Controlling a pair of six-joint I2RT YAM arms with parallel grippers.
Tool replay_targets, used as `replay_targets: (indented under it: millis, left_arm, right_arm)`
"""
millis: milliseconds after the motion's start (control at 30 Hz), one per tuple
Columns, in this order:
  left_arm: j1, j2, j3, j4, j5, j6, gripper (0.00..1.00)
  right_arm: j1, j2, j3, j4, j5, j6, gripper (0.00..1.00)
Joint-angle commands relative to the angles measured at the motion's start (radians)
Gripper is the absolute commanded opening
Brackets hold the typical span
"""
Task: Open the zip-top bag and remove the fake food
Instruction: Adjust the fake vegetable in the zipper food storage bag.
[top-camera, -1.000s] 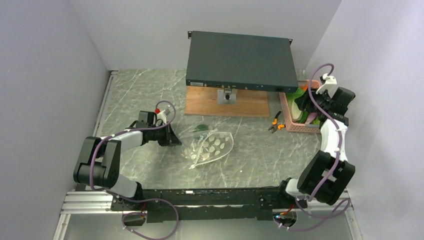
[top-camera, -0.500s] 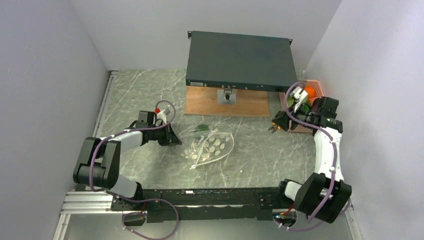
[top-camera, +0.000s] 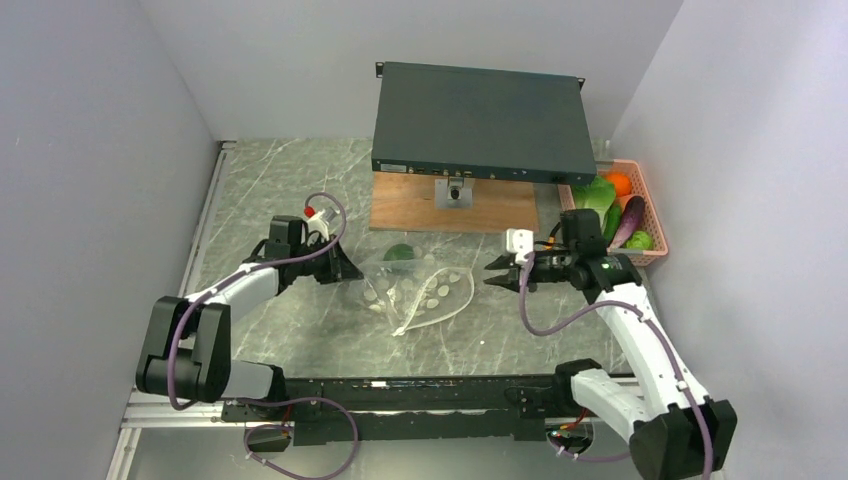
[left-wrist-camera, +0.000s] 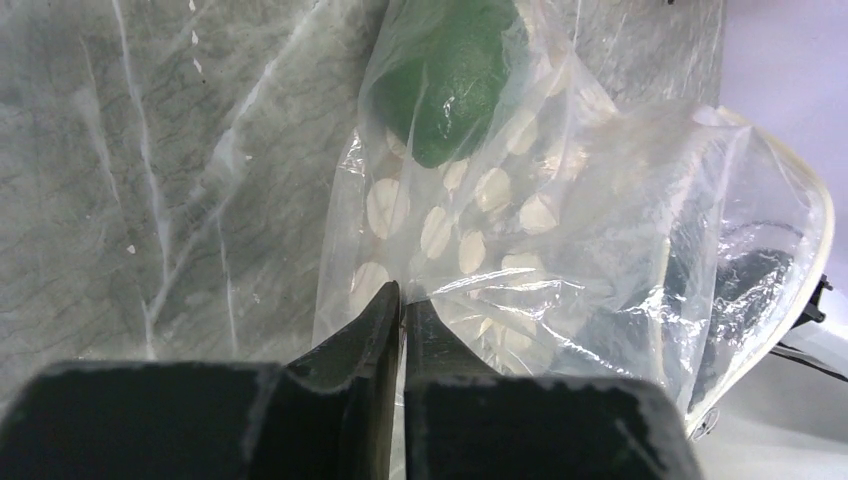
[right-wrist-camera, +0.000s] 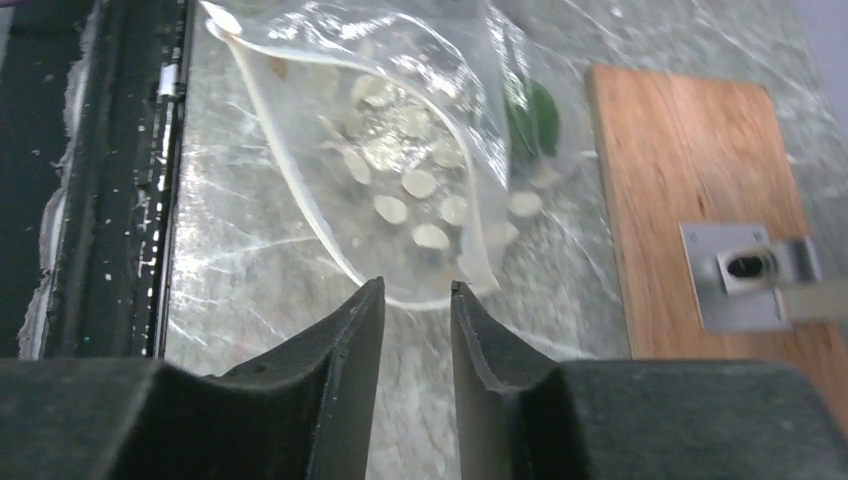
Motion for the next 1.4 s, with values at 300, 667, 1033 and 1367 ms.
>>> replay_targets:
  millis: [300, 667, 1033, 1367]
  left_arm:
    - [0.029, -0.098, -0.018, -0.004, -0.008, 0.007, 0.32]
    - [0.085, -0.259, 0.071, -0.158, -0.127, 0.106, 0.7]
    - [0.157, -0.175, 0.143, -0.07, -0.118, -0.037, 1.0]
    - [0.153, -0.073, 0.165, -0.001, -0.008, -0.082, 0.96]
  right_arm:
    - [0.413, 0.179, -0.141, 0.402, 0.225, 0.008, 0.18]
    - [0.494, 0.27, -0.272, 0.757, 0.343, 0.032, 0.2]
    - [0.508, 0.224, -0.4, 0.896, 0.348, 0.086, 0.25]
    - [0.508, 0.213, -0.435, 0.948, 0.362, 0.133, 0.27]
